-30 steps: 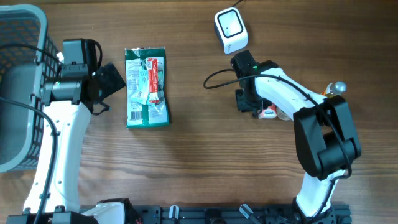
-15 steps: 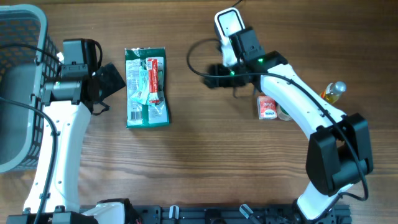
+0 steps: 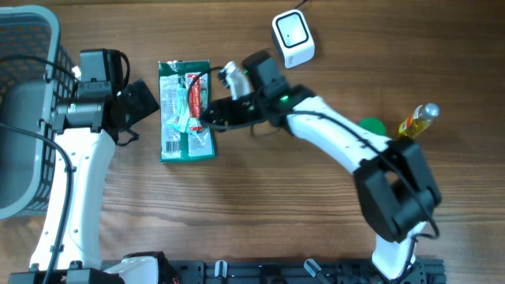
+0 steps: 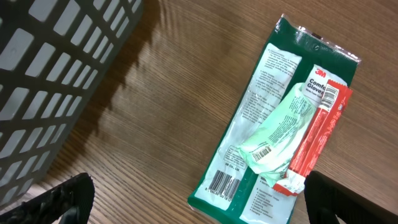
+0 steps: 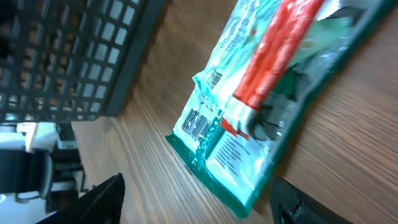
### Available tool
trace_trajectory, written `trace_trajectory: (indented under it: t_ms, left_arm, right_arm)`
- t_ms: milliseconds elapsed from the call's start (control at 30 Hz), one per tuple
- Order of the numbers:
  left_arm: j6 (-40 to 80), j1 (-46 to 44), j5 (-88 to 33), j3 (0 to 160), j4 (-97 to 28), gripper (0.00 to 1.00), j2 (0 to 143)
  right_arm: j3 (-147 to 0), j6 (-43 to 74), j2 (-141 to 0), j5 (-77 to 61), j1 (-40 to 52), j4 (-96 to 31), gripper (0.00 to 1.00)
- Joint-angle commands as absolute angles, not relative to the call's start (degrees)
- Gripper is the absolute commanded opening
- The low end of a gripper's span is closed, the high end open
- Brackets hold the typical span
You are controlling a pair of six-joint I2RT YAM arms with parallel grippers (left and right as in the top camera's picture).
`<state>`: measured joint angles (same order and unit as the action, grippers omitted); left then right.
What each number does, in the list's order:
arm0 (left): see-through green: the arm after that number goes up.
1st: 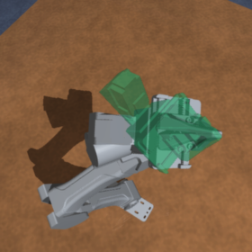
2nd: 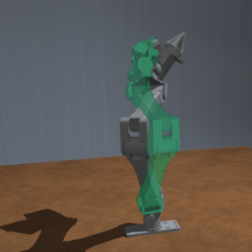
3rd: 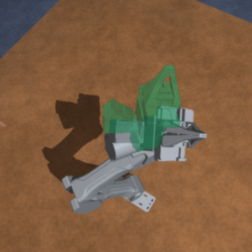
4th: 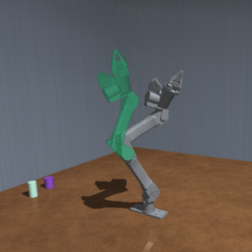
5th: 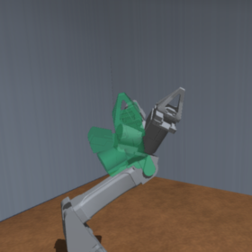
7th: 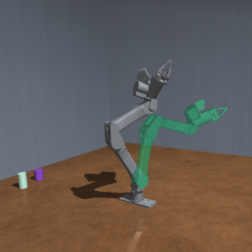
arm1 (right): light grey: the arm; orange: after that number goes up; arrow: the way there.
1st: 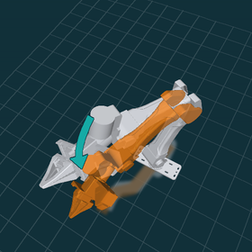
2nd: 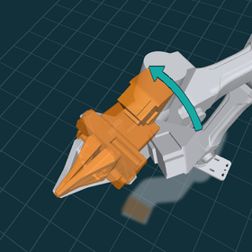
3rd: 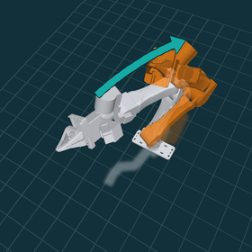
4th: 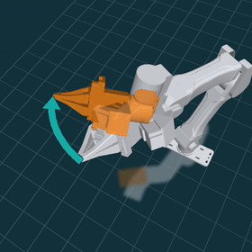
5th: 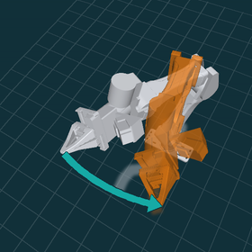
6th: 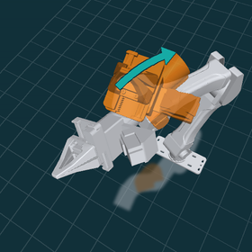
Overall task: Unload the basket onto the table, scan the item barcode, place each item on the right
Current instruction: 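Move the right gripper left onto the red tubes on the glove package, then grasp the red tubes with the right gripper and pull them off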
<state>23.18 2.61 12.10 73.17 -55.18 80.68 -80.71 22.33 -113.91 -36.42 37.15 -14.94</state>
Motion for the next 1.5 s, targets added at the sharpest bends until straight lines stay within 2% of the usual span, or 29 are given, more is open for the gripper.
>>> trace_trajectory:
  t_ms: [0,133,333,967,1267,1467]
  left_arm:
    - [22.7,2.3,12.0,73.2,-55.1,1.0,80.8]
    - [22.7,2.3,12.0,73.2,-55.1,1.0,80.8]
    - [22.7,2.3,12.0,73.2,-55.1,1.0,80.8]
    - [22.7,2.3,12.0,73.2,-55.1,1.0,80.8]
    - [22.7,2.3,12.0,73.2,-55.1,1.0,80.8]
    - [22.7,2.3,12.0,73.2,-55.1,0.99,80.8]
  right_arm:
    - [-80.0,22.7,-116.4,-29.8,40.0,-11.9,0.69]
    - [-80.0,22.7,-117.4,-24.0,41.9,-9.7,0.63]
    - [-80.0,25.7,-119.5,-22.9,42.4,-7.5,0.42]
    - [-80.0,28.9,-123.4,-23.8,42.4,-0.8,0.41]
    - [-80.0,28.9,-123.4,-22.9,42.4,-0.7,0.36]
    - [-80.0,28.9,-123.4,-22.7,42.4,-0.7,0.37]
